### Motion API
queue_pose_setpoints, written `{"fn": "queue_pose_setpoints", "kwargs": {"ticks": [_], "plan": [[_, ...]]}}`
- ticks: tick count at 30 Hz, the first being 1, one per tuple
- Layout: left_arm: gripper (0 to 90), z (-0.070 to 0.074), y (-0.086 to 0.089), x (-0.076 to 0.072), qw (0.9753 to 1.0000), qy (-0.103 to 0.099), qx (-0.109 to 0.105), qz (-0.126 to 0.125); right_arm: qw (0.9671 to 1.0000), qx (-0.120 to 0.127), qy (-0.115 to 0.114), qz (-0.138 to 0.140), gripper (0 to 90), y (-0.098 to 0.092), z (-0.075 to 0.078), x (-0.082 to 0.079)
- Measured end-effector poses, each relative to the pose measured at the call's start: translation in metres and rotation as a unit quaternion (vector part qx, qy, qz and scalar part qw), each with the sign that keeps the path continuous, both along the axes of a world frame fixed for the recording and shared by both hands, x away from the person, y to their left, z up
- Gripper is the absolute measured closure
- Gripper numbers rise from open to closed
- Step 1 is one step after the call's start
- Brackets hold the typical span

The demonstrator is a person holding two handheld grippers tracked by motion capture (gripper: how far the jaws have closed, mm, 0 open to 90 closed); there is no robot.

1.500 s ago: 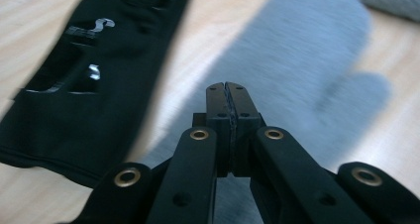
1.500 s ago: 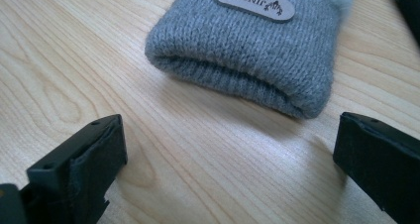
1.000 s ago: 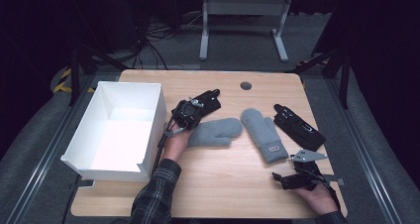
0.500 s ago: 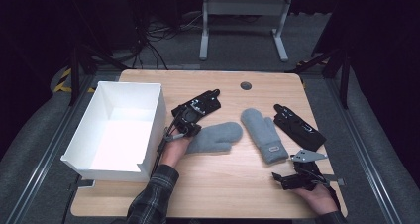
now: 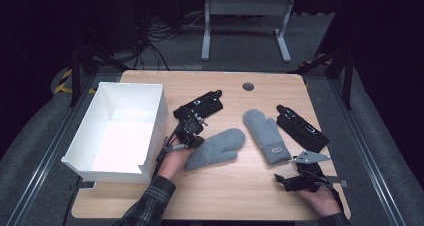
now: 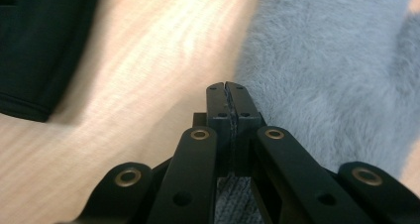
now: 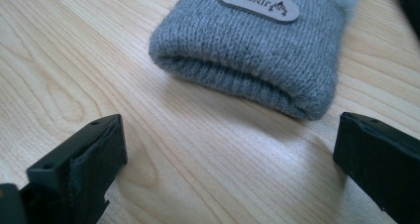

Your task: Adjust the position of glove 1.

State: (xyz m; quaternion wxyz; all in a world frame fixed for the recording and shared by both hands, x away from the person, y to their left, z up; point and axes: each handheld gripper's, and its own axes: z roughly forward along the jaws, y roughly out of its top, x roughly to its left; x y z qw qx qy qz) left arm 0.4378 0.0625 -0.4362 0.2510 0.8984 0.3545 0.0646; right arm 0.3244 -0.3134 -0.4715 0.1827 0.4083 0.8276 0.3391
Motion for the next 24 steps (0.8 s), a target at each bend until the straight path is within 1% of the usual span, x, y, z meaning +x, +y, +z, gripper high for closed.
{"fn": "queue_pose_setpoints", "kwargs": {"ticks": [3,5,10,11,12,13,14,15,16,18,19,22,23,24], "plan": [[89.8,0.0,0.0,-0.006,0.9999,0.009,-0.008,-0.009,1.0,0.0,0.0,0.0,0.5,0.0,0.0,0.0],[89.8,0.0,0.0,-0.01,0.9997,0.011,-0.013,-0.016,1.0,0.0,0.0,0.0,0.5,0.0,0.0,0.0],[89.8,-0.001,0.001,-0.021,0.9989,0.022,-0.027,-0.031,1.0,0.0,0.0,-0.001,1.7,0.0,0.0,0.0],[89.8,-0.002,0.002,-0.024,0.9987,0.024,-0.032,-0.032,1.0,-0.001,0.001,-0.001,5.6,0.0,0.001,-0.001],[89.8,-0.002,0.003,-0.025,0.9985,0.025,-0.034,-0.035,1.0,-0.004,0.003,0.002,14.7,0.001,0.005,-0.001],[89.8,-0.003,0.004,-0.027,0.9984,0.025,-0.036,-0.036,1.0,-0.007,0.004,0.002,19.5,0.002,0.007,-0.001],[89.8,-0.003,0.005,-0.029,0.9983,0.026,-0.037,-0.037,1.0,-0.005,0.003,0.007,23.1,0.003,0.011,-0.002],[89.8,-0.003,0.006,-0.03,0.9983,0.026,-0.037,-0.038,1.0,-0.003,-0.003,0.009,27.7,0.004,0.014,-0.004],[89.8,-0.004,0.007,-0.032,0.998,0.027,-0.041,-0.04,0.9999,-0.002,-0.007,0.01,30.4,0.006,0.017,-0.005],[89.8,-0.004,0.009,-0.036,0.9976,0.029,-0.047,-0.042,0.9996,-0.002,-0.017,0.022,39.5,0.012,0.023,-0.009],[89.8,-0.005,0.011,-0.038,0.9974,0.031,-0.049,-0.042,0.9995,-0.001,-0.018,0.026,43.7,0.015,0.025,-0.011],[89.8,-0.005,0.012,-0.042,0.997,0.032,-0.055,-0.044,0.9984,0.016,-0.011,0.053,60.0,0.026,0.029,-0.014],[89.8,-0.006,0.013,-0.044,0.9969,0.031,-0.056,-0.046,0.9984,0.016,-0.011,0.053,60.0,0.026,0.029,-0.014],[89.8,-0.006,0.013,-0.046,0.9969,0.03,-0.055,-0.048,0.9967,0.03,-0.003,0.075,70.0,0.038,0.031,-0.011]]}}
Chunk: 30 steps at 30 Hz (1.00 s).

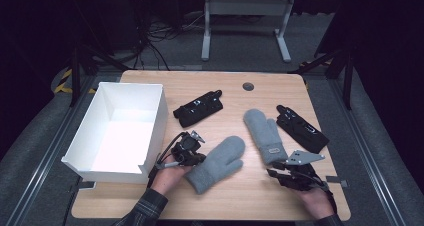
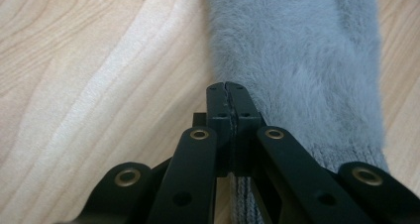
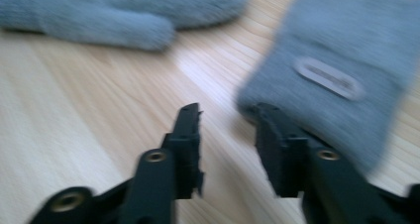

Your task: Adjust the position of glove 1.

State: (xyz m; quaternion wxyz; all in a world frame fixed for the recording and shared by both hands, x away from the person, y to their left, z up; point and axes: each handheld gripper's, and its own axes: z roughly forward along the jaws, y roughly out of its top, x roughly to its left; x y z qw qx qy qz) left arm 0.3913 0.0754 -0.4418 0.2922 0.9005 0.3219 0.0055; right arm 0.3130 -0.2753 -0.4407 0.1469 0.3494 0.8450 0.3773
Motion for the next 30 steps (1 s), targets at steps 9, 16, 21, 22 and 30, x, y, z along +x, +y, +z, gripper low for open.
{"fn": "queue_pose_setpoints", "kwargs": {"ticks": [9,16,21,22,30], "plan": [[89.8,0.0,-0.001,-0.004,1.0,-0.001,-0.003,-0.003,0.9969,0.02,0.031,0.069,89.9,0.043,-0.007,0.016],[89.8,-0.001,0.0,-0.003,1.0,0.001,-0.007,-0.004,0.9933,0.017,0.039,0.107,90.0,0.076,-0.013,0.026],[89.8,-0.001,0.0,-0.003,0.9999,0.001,-0.01,-0.004,0.9924,0.011,0.036,0.117,90.0,0.094,-0.018,0.033],[89.8,-0.001,0.001,-0.003,0.9999,0.001,-0.011,-0.004,0.9926,0.01,0.035,0.116,90.0,0.098,-0.018,0.036],[89.8,-0.001,0.004,0.001,0.9996,0.001,-0.027,0.007,0.9937,0.022,0.029,0.106,90.0,0.108,-0.018,0.057]]}}
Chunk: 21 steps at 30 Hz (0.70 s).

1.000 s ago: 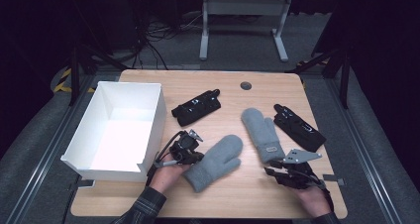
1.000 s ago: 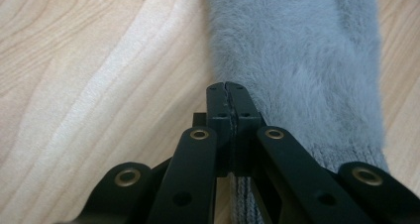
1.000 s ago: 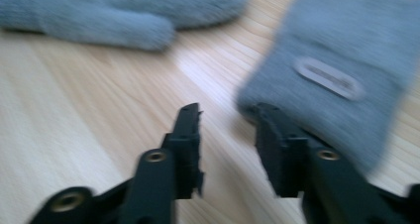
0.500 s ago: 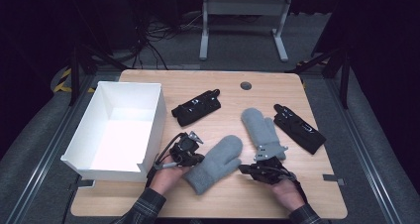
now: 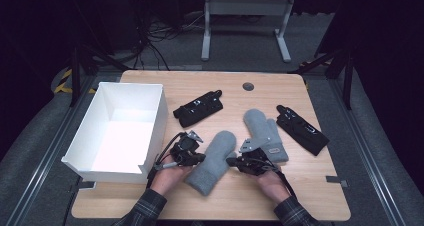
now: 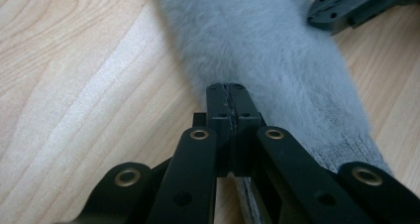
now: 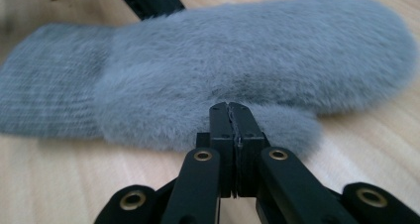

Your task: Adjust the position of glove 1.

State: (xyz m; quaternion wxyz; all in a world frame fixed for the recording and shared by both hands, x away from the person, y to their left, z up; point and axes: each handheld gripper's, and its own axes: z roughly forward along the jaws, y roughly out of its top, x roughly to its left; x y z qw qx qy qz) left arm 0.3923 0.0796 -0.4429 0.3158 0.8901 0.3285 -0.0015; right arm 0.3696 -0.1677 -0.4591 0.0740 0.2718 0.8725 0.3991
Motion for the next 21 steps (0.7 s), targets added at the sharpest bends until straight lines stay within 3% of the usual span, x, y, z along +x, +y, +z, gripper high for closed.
{"fn": "queue_pose_setpoints", "kwargs": {"ticks": [8,14,21], "plan": [[89.8,-0.003,0.0,0.012,0.9996,0.0,-0.022,0.017,0.9999,0.0,-0.007,-0.013,90.0,0.005,-0.001,0.02],[89.8,0.0,-0.007,0.022,0.9994,-0.015,-0.02,0.022,0.9996,-0.002,-0.011,-0.024,90.0,0.004,0.0,0.031],[88.9,0.006,0.001,0.008,0.998,-0.049,-0.013,0.037,0.9994,0.009,-0.018,-0.029,87.3,-0.009,0.012,0.027]]}}
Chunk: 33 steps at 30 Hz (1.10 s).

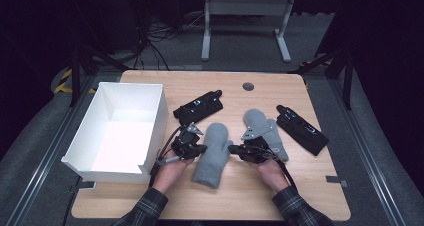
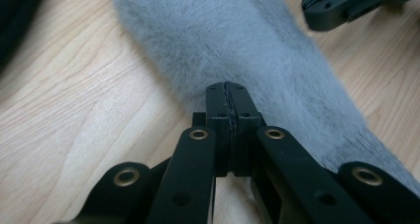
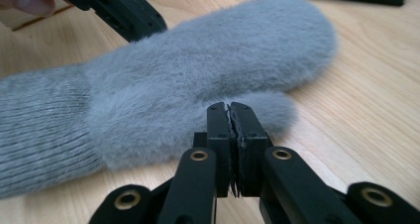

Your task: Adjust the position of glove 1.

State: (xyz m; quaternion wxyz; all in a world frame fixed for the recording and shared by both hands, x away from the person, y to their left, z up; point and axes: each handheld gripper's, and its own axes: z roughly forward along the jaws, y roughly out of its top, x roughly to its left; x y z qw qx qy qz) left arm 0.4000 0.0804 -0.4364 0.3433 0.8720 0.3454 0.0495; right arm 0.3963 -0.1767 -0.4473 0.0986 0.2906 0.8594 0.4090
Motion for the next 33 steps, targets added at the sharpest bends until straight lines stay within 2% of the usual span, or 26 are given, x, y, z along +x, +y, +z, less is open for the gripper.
{"fn": "queue_pose_setpoints", "kwargs": {"ticks": [4,7,8,11,13,16,20,22,25,28,32,33], "plan": [[79.7,0.0,0.006,-0.013,0.9997,-0.019,0.013,0.011,0.9999,0.002,-0.011,-0.004,80.3,-0.011,0.01,-0.005],[68.2,0.0,0.008,-0.02,0.9994,-0.028,0.007,0.017,0.9998,0.004,-0.016,-0.012,73.5,-0.024,0.015,-0.009],[63.6,0.002,0.009,-0.027,0.999,-0.04,0.003,0.021,0.9997,0.003,-0.019,-0.016,72.6,-0.028,0.017,-0.011],[53.0,0.005,0.01,-0.037,0.9987,-0.049,0.004,0.013,0.9993,0.001,-0.024,-0.028,70.7,-0.041,0.02,-0.014],[46.4,0.005,0.011,-0.045,0.9989,-0.048,0.0,0.0,0.9991,0.003,-0.024,-0.034,68.0,-0.047,0.021,-0.015],[35.8,0.004,0.015,-0.059,0.9981,-0.06,-0.002,-0.01,0.9986,0.003,-0.023,-0.047,60.4,-0.057,0.021,-0.016],[22.0,0.0,0.022,-0.072,0.9985,-0.049,-0.001,-0.026,0.9978,0.003,-0.023,-0.062,51.2,-0.068,0.021,-0.017],[16.1,-0.004,0.024,-0.079,0.9987,-0.041,0.005,-0.031,0.9976,0.003,-0.019,-0.067,49.9,-0.073,0.021,-0.018],[12.7,-0.012,0.026,-0.089,0.9981,-0.041,0.025,-0.038,0.9973,-0.003,-0.021,-0.07,49.3,-0.081,0.022,-0.02],[11.2,-0.018,0.026,-0.096,0.9977,-0.037,0.037,-0.044,0.9971,-0.004,-0.023,-0.073,49.4,-0.089,0.024,-0.022],[9.5,-0.026,0.026,-0.099,0.9971,-0.028,0.053,-0.046,0.9966,-0.01,-0.023,-0.079,53.1,-0.102,0.025,-0.024],[9.0,-0.028,0.026,-0.099,0.997,-0.034,0.055,-0.043,0.9966,-0.01,-0.021,-0.079,53.9,-0.106,0.025,-0.024]]}}
